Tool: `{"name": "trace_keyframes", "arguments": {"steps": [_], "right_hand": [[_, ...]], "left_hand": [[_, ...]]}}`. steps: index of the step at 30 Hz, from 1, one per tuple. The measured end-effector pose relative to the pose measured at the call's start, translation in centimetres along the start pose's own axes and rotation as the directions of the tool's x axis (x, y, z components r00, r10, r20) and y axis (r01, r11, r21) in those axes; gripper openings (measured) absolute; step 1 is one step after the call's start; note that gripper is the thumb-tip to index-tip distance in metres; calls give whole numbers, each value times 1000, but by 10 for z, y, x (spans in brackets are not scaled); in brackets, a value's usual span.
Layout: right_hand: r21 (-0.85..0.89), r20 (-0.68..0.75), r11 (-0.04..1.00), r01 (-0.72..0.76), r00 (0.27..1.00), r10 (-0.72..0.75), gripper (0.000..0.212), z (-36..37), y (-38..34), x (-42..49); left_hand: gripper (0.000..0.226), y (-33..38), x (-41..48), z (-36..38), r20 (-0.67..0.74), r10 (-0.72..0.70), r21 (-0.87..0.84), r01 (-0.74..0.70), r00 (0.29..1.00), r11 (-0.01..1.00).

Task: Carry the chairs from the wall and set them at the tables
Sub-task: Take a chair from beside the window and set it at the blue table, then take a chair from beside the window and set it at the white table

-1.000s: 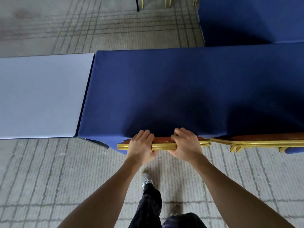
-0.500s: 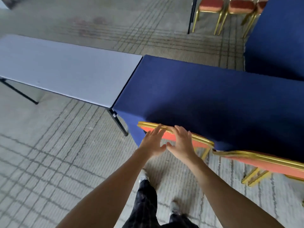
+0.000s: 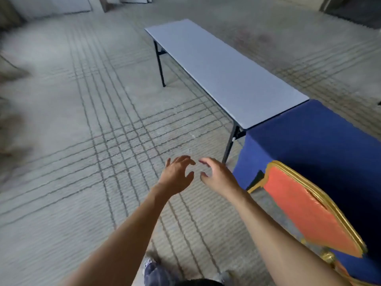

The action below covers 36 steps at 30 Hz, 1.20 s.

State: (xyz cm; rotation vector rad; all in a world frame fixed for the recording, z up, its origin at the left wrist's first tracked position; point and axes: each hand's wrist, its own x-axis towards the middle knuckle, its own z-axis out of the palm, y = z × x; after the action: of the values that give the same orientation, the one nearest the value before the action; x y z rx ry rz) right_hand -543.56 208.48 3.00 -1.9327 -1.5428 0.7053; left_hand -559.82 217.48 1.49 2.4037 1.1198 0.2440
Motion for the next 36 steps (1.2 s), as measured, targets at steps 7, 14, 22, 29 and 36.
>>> {"name": "trace_keyframes", "arguments": {"steps": [7, 14, 22, 29, 36], "right_hand": [[22, 189, 980, 197, 962, -197, 45, 133, -148, 80], [101, 305, 932, 347, 881, -361, 42, 266, -297, 136], [127, 453, 879, 459, 762, -463, 40, 368, -413, 202], [156, 583, 823, 547, 621, -523, 39, 455, -484, 308], [257, 663, 712, 653, 416, -622, 41, 541, -596, 394]], "left_hand": [[36, -174, -87, -108, -172, -254, -23, 254, 952, 967], [40, -317, -174, -199, -296, -414, -47, 419, 861, 907], [32, -427, -226, -266, -428, -550, -144, 546, 717, 825], [36, -529, -210, -317, -454, -686, -207, 682, 568, 702], [38, -620, -205, -385, -509, -786, -339, 758, 350, 557]]}}
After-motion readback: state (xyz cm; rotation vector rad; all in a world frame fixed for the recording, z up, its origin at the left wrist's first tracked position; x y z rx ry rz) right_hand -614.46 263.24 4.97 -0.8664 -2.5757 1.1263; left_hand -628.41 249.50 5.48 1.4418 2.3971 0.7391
